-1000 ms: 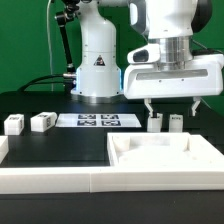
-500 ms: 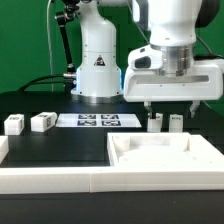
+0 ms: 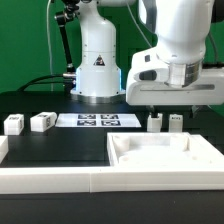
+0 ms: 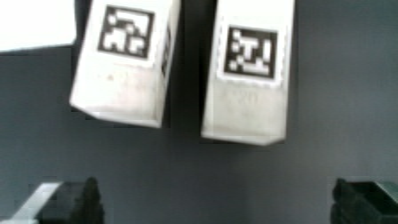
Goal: Assemble square table
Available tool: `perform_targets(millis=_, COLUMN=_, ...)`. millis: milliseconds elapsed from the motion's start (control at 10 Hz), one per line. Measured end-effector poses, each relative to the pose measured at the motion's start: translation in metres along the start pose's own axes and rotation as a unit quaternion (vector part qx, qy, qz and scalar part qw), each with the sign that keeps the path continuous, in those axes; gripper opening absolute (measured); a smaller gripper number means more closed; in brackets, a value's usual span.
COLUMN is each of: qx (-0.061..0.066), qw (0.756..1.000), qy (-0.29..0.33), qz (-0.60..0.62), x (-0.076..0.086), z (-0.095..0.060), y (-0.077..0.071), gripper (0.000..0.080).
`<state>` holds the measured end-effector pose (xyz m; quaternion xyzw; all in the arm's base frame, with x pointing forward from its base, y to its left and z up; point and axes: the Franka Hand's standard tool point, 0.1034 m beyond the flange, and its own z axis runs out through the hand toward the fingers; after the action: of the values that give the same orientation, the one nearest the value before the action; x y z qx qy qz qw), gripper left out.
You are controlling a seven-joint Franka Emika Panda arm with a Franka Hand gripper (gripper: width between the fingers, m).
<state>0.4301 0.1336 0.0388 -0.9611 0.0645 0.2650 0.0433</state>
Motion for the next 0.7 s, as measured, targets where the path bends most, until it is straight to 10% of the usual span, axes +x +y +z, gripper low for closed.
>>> perform_targets(millis=700, qx=-0.002, qw=0.986, qy=-0.164, qz=-0.013, x=-0.001, z=0.014, y=-0.006, gripper=0.0649)
